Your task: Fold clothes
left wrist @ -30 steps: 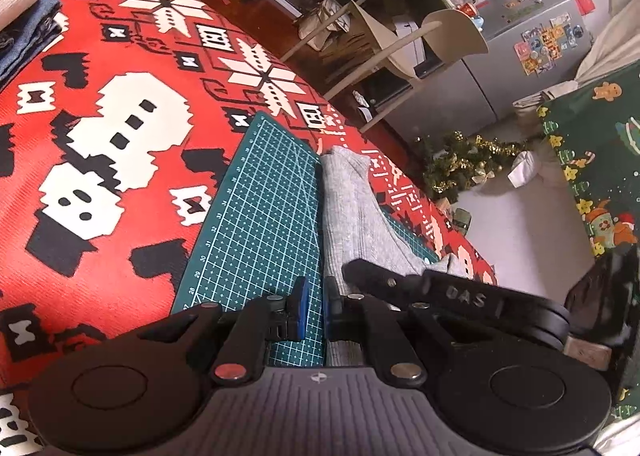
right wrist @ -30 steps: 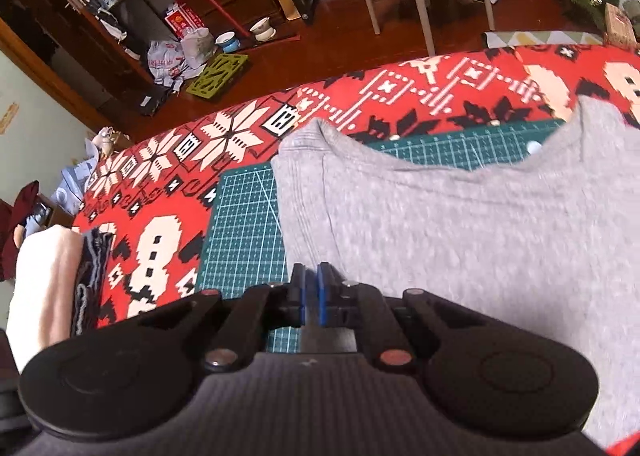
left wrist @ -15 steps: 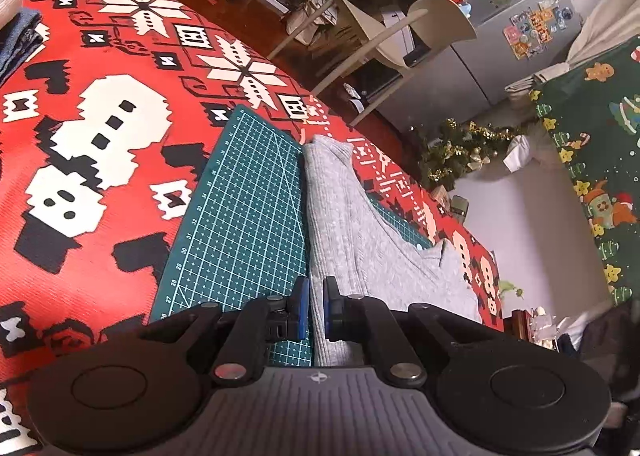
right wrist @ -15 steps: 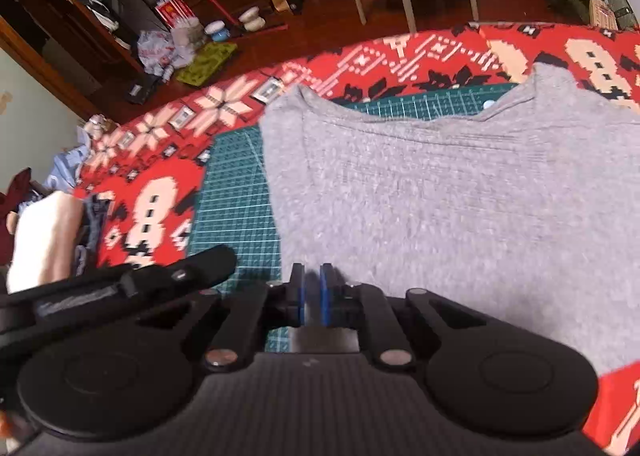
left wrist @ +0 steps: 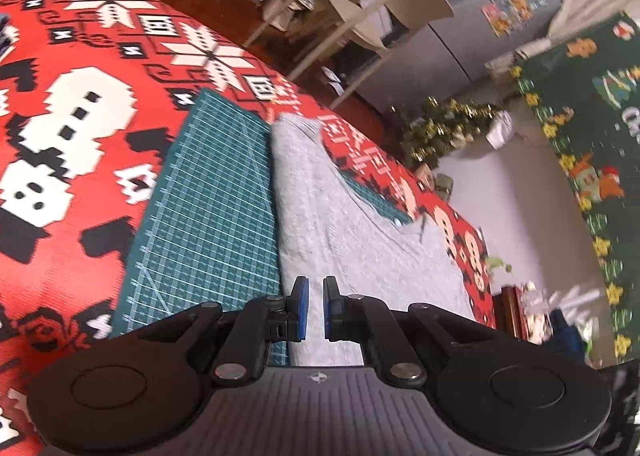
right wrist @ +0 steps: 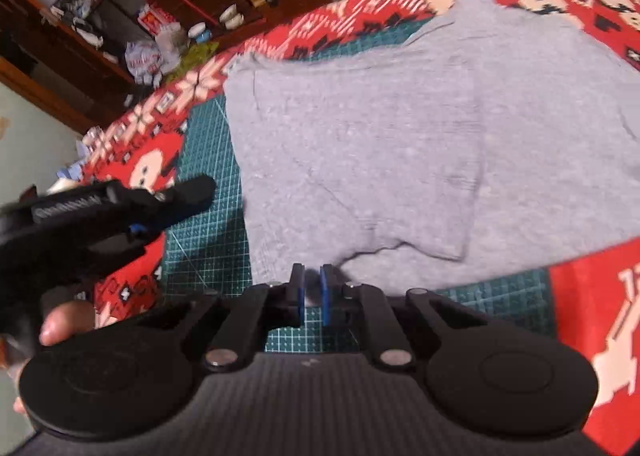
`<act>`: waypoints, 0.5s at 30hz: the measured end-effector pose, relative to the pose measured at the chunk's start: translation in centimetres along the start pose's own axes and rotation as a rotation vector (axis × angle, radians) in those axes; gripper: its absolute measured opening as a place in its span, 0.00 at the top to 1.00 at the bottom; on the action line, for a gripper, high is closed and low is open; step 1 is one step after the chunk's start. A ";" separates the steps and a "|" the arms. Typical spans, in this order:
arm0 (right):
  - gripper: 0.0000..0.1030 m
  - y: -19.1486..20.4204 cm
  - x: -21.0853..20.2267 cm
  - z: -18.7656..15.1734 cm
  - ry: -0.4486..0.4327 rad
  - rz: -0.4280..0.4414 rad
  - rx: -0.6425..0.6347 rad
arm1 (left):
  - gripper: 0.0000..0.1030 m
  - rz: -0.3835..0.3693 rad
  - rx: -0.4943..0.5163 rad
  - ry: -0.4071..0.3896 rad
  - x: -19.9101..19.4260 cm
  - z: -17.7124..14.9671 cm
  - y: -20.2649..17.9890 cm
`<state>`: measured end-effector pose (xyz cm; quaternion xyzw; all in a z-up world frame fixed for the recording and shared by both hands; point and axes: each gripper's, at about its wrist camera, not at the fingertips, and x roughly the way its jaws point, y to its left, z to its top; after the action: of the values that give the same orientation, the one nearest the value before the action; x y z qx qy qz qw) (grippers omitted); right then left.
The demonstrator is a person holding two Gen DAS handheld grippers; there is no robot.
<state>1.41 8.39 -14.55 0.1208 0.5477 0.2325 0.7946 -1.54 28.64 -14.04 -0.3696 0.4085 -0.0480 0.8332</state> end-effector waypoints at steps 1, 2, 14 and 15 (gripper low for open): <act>0.90 -0.5 -1.0 0.1 -0.025 -0.007 0.000 | 0.95 -0.002 0.014 0.008 0.2 -0.2 -0.4; 0.90 -0.9 -1.9 0.1 -0.050 -0.013 0.001 | 0.95 0.000 0.026 0.014 0.4 -0.4 -0.8; 0.58 -12.2 -11.1 1.9 -0.279 -0.301 0.233 | 0.94 0.056 0.154 0.083 3.2 -3.2 -4.3; 0.54 -13.6 -11.5 1.9 -0.293 -0.341 0.279 | 0.94 0.061 0.159 0.084 3.3 -3.3 -4.4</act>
<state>3.06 -8.99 -10.52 0.1677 0.4661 -0.0025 0.8687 -0.75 22.36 -14.58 -0.2876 0.4491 -0.0702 0.8430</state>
